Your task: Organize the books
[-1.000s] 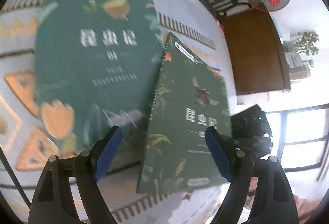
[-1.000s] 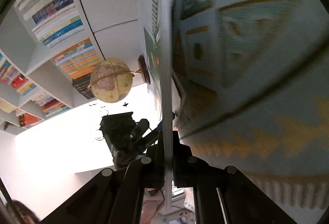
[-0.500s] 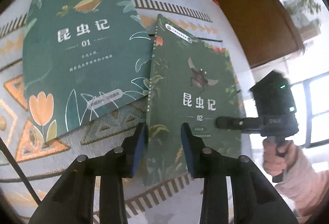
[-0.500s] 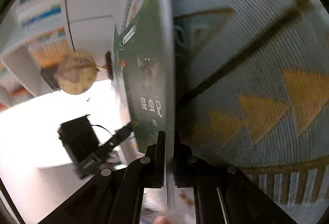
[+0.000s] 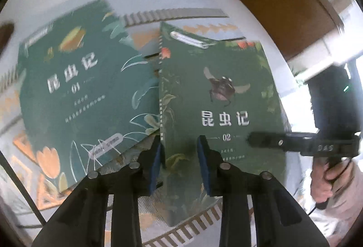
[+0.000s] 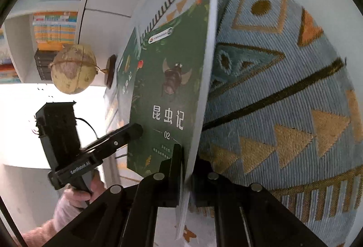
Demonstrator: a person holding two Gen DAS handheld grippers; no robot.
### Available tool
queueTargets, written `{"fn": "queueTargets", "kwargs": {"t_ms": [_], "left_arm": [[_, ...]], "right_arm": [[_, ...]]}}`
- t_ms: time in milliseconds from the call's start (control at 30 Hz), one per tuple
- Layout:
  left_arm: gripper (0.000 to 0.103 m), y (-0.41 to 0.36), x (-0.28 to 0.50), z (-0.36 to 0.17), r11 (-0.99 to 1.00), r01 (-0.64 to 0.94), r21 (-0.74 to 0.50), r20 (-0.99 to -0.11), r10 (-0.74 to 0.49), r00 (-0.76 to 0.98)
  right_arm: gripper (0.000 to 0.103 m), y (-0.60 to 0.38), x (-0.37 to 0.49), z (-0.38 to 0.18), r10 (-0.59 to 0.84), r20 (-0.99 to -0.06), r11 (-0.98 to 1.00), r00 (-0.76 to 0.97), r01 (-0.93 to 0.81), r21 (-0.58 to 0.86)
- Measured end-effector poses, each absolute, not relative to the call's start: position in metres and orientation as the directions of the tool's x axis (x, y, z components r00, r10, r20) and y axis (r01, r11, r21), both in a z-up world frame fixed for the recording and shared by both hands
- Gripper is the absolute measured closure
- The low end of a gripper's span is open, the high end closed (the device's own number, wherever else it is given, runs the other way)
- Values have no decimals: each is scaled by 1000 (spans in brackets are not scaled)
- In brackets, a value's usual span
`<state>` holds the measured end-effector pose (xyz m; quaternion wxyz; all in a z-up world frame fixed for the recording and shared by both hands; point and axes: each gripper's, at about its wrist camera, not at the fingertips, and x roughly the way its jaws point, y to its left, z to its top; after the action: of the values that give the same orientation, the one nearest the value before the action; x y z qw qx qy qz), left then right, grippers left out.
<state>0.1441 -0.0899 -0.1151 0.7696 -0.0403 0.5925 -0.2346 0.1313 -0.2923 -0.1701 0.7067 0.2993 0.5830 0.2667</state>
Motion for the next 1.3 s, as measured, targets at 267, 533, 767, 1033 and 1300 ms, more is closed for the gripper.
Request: {"fn": "queueTargets", "kwargs": {"t_ms": [267, 533, 767, 1033, 1300], "left_arm": [[76, -75, 121, -102, 872, 353, -339, -891, -418, 178], [76, -49, 93, -83, 885, 338, -320, -886, -406, 223], [76, -21, 62, -59, 912, 316, -262, -886, -357, 296], [76, 17, 14, -33, 940, 271, -206, -878, -300, 374], [76, 72, -29, -18, 970, 175, -169, -872, -230, 432]], "right_arm": [[94, -283, 116, -123, 668, -705, 744, 241, -186, 642], [94, -255, 94, -98, 651, -720, 757, 240, -273, 594], [93, -224, 69, -69, 665, -706, 740, 244, -349, 576], [93, -183, 30, -44, 687, -686, 709, 240, -427, 561], [92, -132, -2, -31, 720, -663, 659, 205, -502, 561]]}}
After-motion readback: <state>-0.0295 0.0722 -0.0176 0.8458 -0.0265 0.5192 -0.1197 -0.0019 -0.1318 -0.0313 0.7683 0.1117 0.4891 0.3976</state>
